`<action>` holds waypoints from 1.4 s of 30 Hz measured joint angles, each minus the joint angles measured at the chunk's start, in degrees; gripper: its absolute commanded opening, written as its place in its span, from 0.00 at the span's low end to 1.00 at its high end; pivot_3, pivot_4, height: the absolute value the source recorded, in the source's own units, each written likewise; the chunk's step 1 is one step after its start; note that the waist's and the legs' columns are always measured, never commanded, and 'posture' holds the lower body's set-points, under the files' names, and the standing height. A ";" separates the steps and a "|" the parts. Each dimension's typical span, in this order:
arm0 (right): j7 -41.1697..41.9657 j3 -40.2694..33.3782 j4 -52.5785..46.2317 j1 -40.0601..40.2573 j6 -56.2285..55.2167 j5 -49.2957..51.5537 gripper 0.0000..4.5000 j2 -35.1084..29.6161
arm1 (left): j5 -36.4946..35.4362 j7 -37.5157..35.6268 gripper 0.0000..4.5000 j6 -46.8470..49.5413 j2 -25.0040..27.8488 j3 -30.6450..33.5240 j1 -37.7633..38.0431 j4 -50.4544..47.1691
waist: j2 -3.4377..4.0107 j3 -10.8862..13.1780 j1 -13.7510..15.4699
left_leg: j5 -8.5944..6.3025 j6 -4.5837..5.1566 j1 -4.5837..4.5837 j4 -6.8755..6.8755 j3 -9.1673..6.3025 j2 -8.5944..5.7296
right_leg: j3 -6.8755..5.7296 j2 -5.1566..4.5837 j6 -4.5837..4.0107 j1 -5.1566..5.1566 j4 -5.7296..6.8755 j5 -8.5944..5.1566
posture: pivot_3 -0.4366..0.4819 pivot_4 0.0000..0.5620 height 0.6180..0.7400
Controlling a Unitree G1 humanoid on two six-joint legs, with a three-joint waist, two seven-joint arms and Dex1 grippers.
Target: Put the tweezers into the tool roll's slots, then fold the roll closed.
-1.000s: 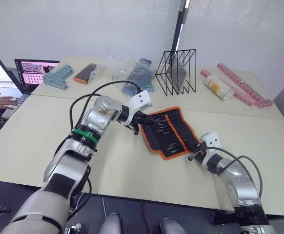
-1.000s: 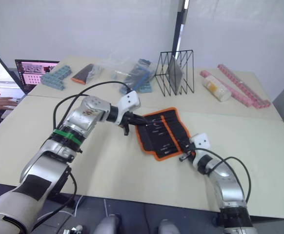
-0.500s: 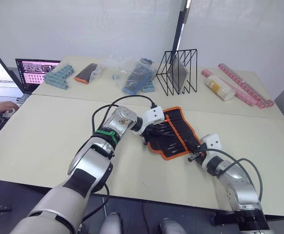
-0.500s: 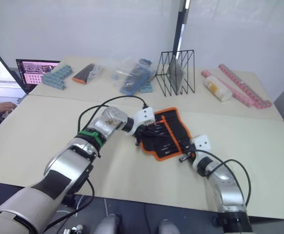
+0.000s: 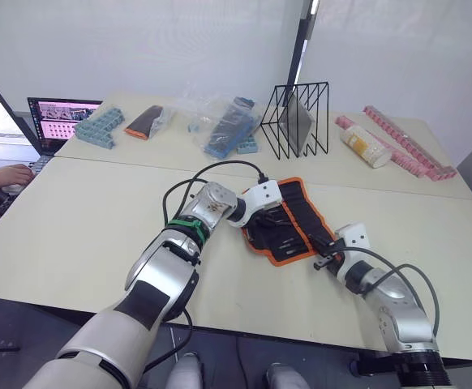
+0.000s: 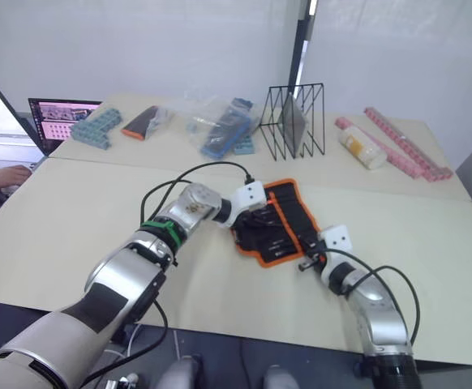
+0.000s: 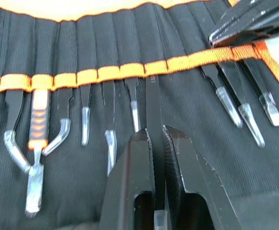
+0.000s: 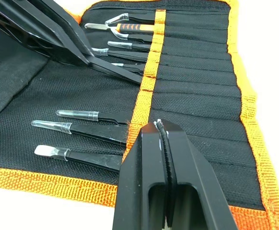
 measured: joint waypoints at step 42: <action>-1.26 2.12 -2.71 -1.41 3.74 -3.06 0.00 2.39 | 2.96 2.66 0.99 1.87 -2.80 8.96 -2.22 5.37 | 0.05 -0.01 -1.93 | 0.02 -0.03 0.18 -0.03 -0.01 0.02 | 0.00 0.03 0.01 -0.02 0.28 -0.01 | 0.48 0.27 0.95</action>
